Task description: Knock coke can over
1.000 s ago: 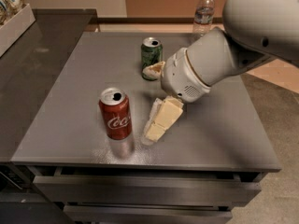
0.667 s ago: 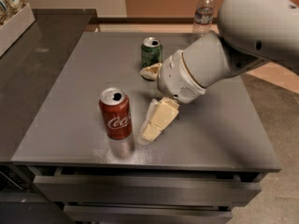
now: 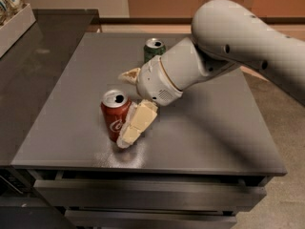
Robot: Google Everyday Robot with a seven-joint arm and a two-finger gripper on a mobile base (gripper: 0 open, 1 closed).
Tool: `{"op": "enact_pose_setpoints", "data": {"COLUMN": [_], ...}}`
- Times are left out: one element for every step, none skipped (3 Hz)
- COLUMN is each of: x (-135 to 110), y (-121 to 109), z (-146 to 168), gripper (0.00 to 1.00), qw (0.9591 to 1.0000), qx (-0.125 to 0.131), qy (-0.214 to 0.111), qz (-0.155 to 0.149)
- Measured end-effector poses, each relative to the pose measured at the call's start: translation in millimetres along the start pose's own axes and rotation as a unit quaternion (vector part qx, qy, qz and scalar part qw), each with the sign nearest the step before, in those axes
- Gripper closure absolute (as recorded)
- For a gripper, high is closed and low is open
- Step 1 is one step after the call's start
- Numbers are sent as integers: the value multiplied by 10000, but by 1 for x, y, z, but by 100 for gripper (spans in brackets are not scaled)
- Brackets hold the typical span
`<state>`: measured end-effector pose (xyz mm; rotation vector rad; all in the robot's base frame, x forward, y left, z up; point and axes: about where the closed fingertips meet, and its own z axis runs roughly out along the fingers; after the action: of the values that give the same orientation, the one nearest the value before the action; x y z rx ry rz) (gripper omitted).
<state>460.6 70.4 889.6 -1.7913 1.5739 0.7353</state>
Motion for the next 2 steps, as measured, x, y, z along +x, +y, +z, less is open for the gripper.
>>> {"op": "enact_pose_setpoints", "data": {"x": [-11, -15], "y": [1, 7], "z": [11, 13], "gripper": [0, 18], "qw": [9997, 9991], "qx": [-182, -328], "qy": [-156, -186], "qz": [-104, -171]}}
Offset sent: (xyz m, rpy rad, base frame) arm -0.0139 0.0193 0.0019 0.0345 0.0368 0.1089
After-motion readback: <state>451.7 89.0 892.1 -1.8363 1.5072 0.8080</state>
